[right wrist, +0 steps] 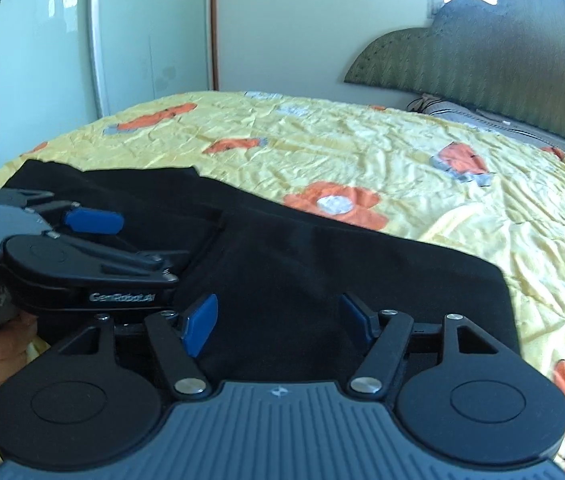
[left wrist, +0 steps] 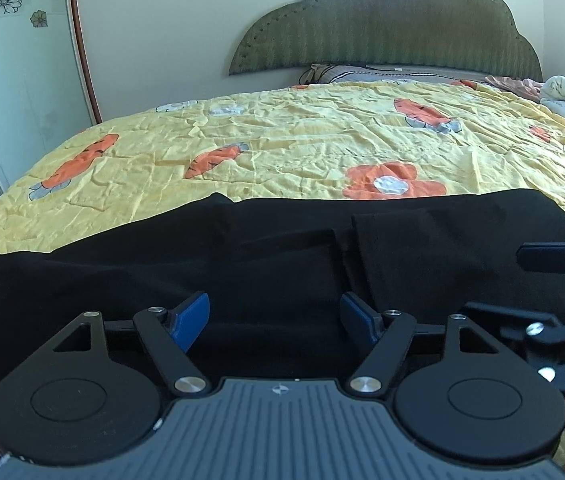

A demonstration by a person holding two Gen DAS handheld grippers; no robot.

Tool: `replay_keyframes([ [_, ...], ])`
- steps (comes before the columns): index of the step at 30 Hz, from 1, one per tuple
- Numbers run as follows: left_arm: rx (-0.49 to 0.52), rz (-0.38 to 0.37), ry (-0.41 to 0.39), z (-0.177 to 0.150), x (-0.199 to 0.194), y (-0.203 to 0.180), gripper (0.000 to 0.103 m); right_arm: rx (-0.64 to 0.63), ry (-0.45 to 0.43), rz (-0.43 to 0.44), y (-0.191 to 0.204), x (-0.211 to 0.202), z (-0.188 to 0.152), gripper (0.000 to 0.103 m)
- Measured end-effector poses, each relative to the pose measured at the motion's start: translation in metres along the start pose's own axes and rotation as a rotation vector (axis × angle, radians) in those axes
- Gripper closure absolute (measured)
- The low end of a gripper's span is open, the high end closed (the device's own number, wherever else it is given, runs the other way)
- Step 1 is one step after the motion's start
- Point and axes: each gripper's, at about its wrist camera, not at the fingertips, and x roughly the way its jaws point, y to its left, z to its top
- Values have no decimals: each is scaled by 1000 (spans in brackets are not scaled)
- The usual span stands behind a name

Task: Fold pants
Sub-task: 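Smooth the folded trousers flat with both open grippers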

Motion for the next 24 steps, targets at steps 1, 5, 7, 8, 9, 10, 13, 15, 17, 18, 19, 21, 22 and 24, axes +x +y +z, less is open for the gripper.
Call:
replay_keyframes([
  [1,-14,-8,9,2,-1,2,28,18,-3,-6,-8,-4,1,36],
  [5,-75,-39,7,15,-6,5,29,96,1,-27,-45,-7,6,36],
  [7,-71,-63,-2,21,-6,0,29,105,4,-43,-59,-3,13,36],
  [8,-63,-67,-3,23,-6,-5,29,99,8,-41,-66,2,17,36],
  [9,-45,-68,2,24,-4,-10,29,99,24,-46,-72,8,19,36],
  [10,-13,-70,17,24,1,-17,29,102,47,-56,-77,15,21,36],
  [13,41,-51,39,17,7,-29,28,110,88,-100,-85,28,17,36],
  [15,41,-66,12,16,-1,-26,29,115,45,-104,-78,16,16,36],
  [17,27,-62,4,19,-6,-20,29,97,13,-72,-70,6,15,34],
  [18,14,-55,-1,21,-7,-15,29,85,25,-59,-66,7,14,32],
  [19,2,-47,0,24,-7,-10,29,63,51,-50,-63,12,11,32],
  [21,-32,-30,18,28,-7,4,29,31,86,-64,-60,20,5,32],
  [22,-60,-28,22,29,-7,14,29,50,70,-68,-60,16,5,32],
  [24,-114,-11,32,29,-8,35,28,101,39,-49,-62,4,8,32],
])
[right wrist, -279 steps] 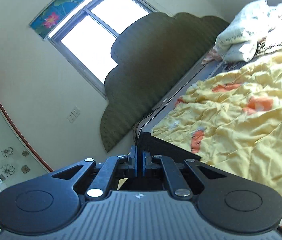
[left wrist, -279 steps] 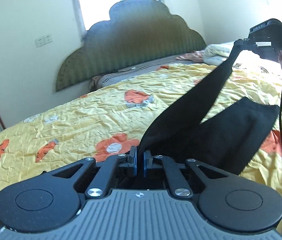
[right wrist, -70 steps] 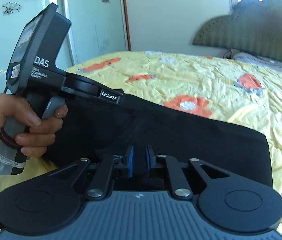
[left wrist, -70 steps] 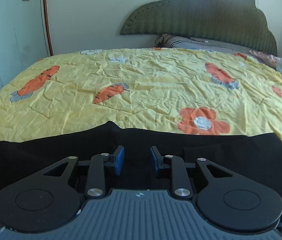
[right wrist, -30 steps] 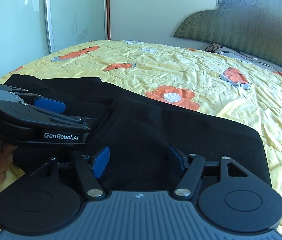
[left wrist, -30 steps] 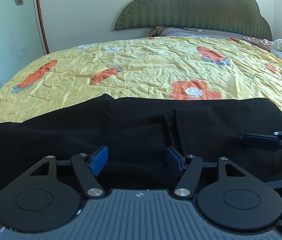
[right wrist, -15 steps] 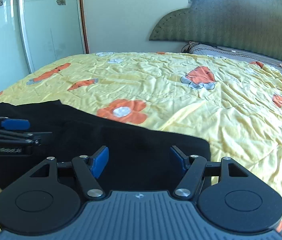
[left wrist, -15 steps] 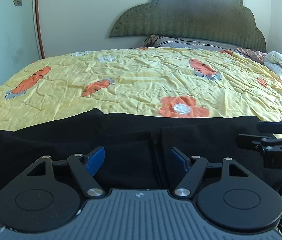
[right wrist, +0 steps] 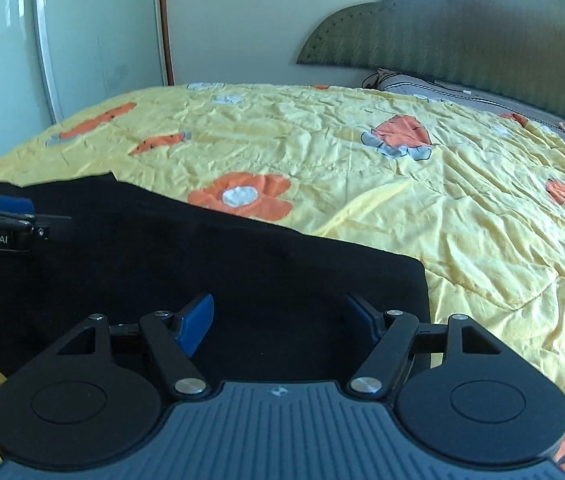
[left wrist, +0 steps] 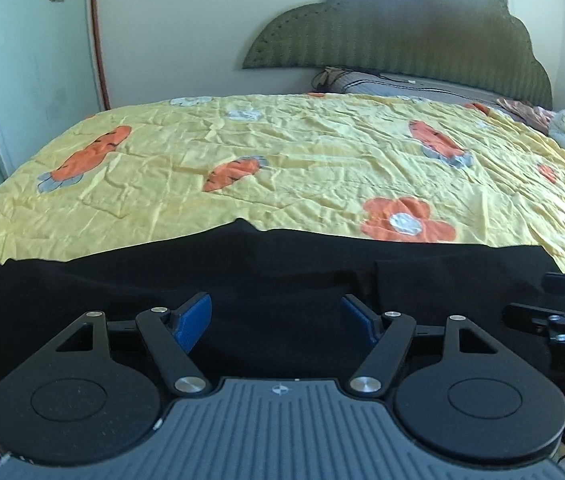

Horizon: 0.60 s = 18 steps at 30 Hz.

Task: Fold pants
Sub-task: 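Smooth the folded trousers flat with both open grippers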

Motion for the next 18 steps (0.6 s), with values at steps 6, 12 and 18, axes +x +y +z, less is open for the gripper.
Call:
replay_keyframes([
  [6,-87,90,29,-6,-4,48,29,-27,-39,98,30,-14,7,32],
  [12,-24,139,46,-29,-9,70,26,-199,17,200,86,1,-3,31],
  [18,25,166,-51,-39,-23,62,26,-219,-1,147,102,-1,-3,30],
])
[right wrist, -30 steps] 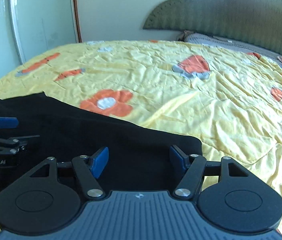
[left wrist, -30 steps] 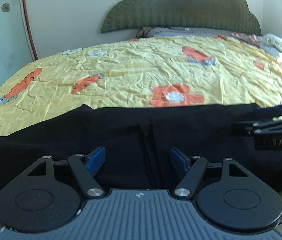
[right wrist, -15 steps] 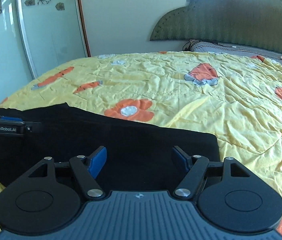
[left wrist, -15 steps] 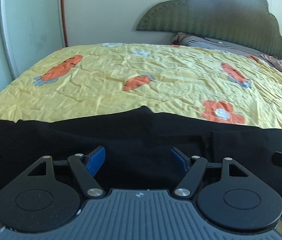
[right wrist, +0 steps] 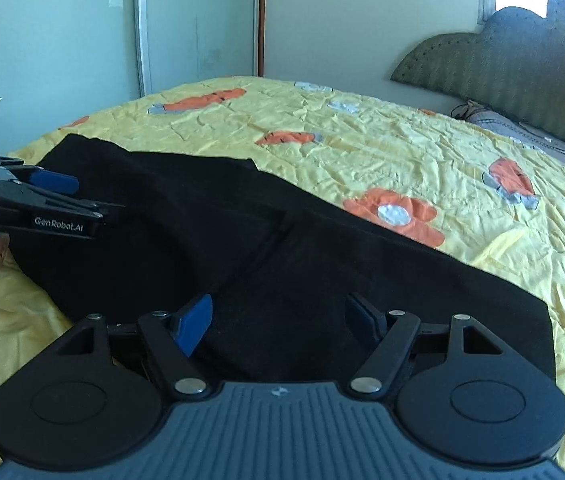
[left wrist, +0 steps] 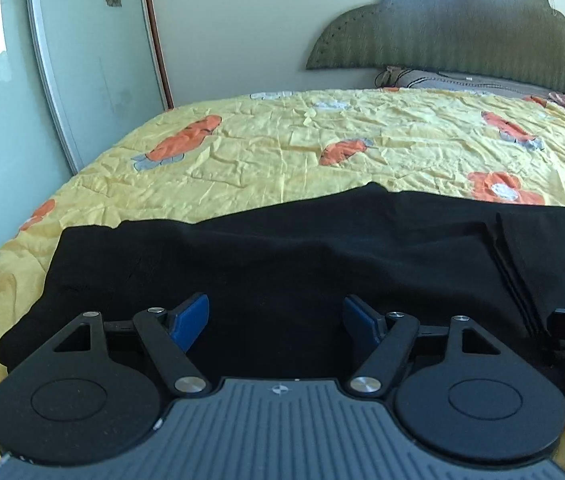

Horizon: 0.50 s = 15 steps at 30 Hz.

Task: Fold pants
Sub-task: 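Smooth the folded trousers flat with both open grippers, then grasp the folded trouser edge with both grippers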

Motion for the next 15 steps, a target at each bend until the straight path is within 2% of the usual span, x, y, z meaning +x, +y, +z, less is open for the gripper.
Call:
replay_keyframes([
  [2,-14,4,-39,0,-9,3,26,-21,-34,16,9,-6,7,30],
  [5,-27,42,-54,-1,-15,12,26,-74,-67,60,25,-7,12,31],
  [8,-29,86,-9,-6,-10,28,26,-105,34,82,36,19,4,33],
  [9,-38,99,9,-9,-10,35,27,-92,41,79,37,24,1,31],
  [12,-115,121,12,-18,-19,66,28,-71,2,111,41,17,10,31],
  [15,-244,204,2,-20,-31,102,28,-133,-74,143,63,9,31,32],
])
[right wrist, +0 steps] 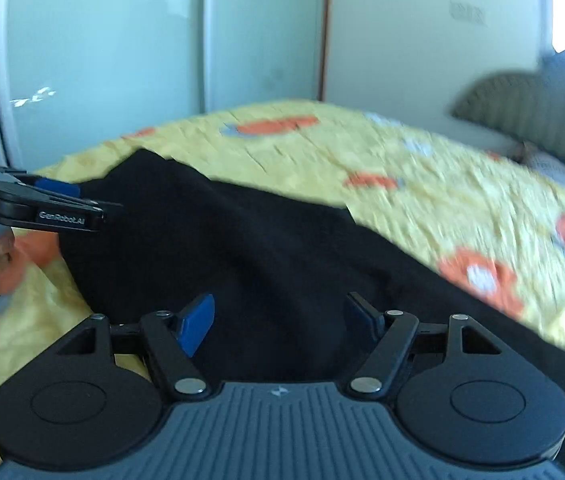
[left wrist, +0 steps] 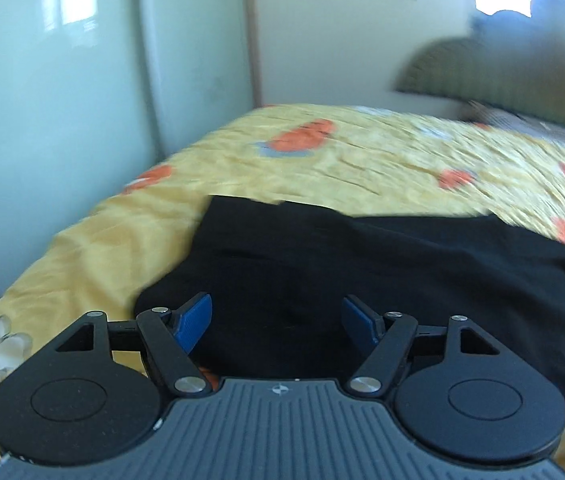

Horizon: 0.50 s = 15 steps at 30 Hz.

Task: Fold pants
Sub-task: 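Grasp the folded trouser edge with both grippers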

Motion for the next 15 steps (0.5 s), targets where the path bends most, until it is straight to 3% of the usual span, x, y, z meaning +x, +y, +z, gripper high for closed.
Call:
replay_keyframes([
  [5,-355,55,55,14,0,72,31,-259,-96,95,73,17,32,32],
  [7,-495,40,80,15,2,98,39,-398,-128,122,110,28,37,40],
  [11,-659,-52,157,10,9,130,48,-590,-153,158,165,55,40,58],
  [15,-759,-193,212,2,12,139,51,-630,-136,183,189,82,47,69],
])
